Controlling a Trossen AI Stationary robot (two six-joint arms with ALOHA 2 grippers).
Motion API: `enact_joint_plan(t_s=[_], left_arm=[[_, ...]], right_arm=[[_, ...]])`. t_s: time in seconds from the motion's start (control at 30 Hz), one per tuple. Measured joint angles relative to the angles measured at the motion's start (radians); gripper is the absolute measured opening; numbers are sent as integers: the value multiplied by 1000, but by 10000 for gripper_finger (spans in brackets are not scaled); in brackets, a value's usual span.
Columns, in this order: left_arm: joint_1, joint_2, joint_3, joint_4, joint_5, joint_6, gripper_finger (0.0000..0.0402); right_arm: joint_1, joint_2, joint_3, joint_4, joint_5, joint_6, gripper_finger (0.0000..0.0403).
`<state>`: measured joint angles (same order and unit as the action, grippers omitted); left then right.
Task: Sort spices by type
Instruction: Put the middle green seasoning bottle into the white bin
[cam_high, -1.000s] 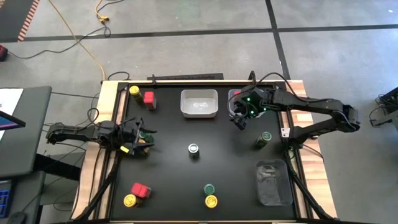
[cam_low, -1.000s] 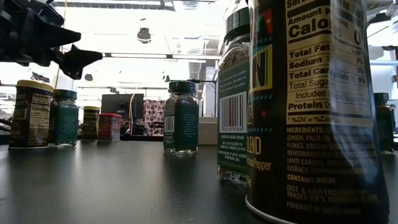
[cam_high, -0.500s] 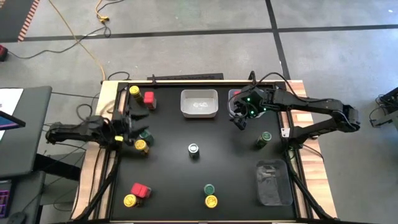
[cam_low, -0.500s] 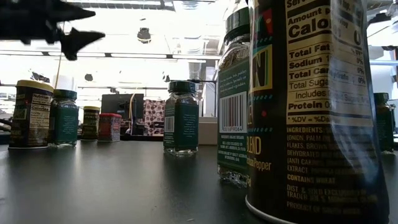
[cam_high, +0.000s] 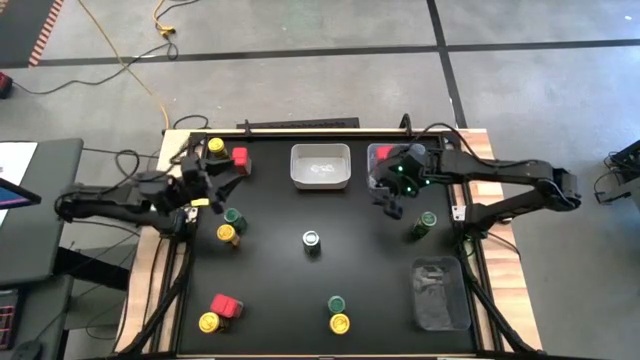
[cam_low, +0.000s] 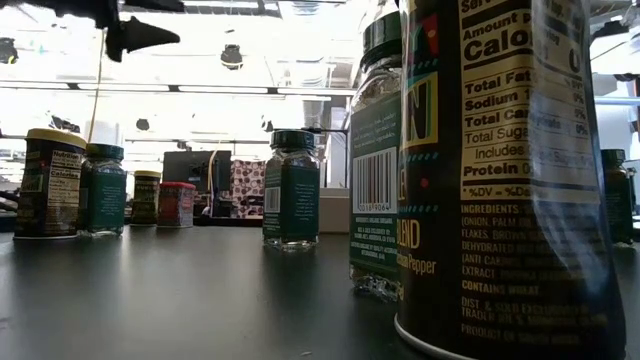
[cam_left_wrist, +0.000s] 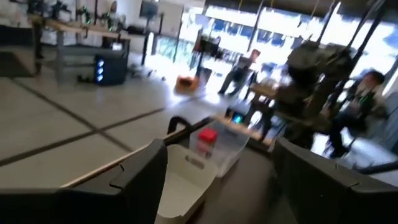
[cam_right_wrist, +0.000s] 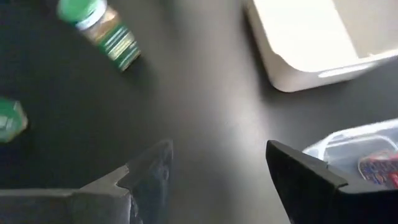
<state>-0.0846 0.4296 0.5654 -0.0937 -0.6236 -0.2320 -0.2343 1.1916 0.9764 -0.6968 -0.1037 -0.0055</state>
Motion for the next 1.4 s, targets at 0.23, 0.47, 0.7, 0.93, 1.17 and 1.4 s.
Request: enact_joint_plan(t_s=[0.23, 0.47, 0.7, 0.93, 1.17, 1.4], left_arm=[[54, 253, 196, -155, -12, -114, 279], [117, 403, 320, -262, -9, -291, 279], [158, 487, 339, -251, -8, -304, 279], [164, 552, 339, -248, 4, -326, 279], [153, 642, 430, -386, 94, -368, 279], [148, 770, 664, -746, 100, -485, 279]], right_arm=[[45, -120, 0, -107, 0, -114, 286], [43, -336, -86, -89, 0, -131, 286], [61, -568, -283, 24, -2, -5, 286], [85, -724, -422, 208, -3, 8, 286], [85, -769, -508, 286, -4, 75, 286], [85, -766, -514, 295, -4, 76, 286]])
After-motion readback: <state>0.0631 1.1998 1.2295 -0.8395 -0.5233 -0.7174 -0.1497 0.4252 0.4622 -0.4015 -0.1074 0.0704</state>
